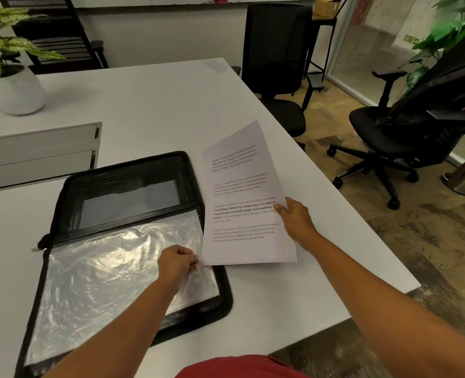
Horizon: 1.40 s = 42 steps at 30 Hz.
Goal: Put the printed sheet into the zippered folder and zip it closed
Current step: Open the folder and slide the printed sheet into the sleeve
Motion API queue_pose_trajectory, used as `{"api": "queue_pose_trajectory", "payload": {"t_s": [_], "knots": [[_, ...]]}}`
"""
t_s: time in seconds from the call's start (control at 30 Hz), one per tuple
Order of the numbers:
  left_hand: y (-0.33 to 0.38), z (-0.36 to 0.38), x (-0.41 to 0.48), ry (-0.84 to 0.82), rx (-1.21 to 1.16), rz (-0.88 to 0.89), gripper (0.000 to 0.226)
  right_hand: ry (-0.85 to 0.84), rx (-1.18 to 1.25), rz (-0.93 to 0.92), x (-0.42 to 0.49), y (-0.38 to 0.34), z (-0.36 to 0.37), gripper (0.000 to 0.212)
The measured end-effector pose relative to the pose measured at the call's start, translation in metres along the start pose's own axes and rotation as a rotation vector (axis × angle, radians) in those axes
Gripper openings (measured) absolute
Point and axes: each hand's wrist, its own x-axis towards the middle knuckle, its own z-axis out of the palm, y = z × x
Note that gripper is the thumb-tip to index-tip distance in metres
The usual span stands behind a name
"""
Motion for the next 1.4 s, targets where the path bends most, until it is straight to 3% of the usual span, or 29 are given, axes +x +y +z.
{"api": "queue_pose_trajectory", "payload": {"t_s": [0.17,0.67,0.87,0.97,1.07,1.17,1.33,1.4], "knots": [[0.004,-0.001,-0.003,-0.034,0.186,0.097,0.021,0.015,0.042,0.043,-0.002,0.0,0.024,0.03],[-0.012,-0.008,-0.031,-0.257,0.726,0.372,0.017,0.308,0.333,0.311,-0.007,0.006,0.088,0.027],[-0.02,-0.012,-0.04,-0.37,0.883,0.415,0.034,0.352,0.379,0.341,-0.01,0.003,0.099,0.027],[-0.02,-0.01,-0.041,-0.34,0.933,0.468,0.027,0.322,0.42,0.366,-0.012,0.006,0.102,0.028],[-0.022,-0.008,-0.042,-0.307,0.953,0.515,0.022,0.187,0.427,0.374,-0.018,0.011,0.102,0.029],[-0.022,-0.005,-0.042,-0.293,0.967,0.542,0.02,0.06,0.447,0.336,-0.023,0.021,0.096,0.043],[-0.024,0.0,-0.043,-0.279,1.01,0.585,0.02,0.114,0.415,0.31,-0.034,0.036,0.081,0.065],[-0.025,0.002,-0.043,-0.272,1.023,0.588,0.021,0.076,0.373,0.264,-0.039,0.044,0.078,0.062]]}}
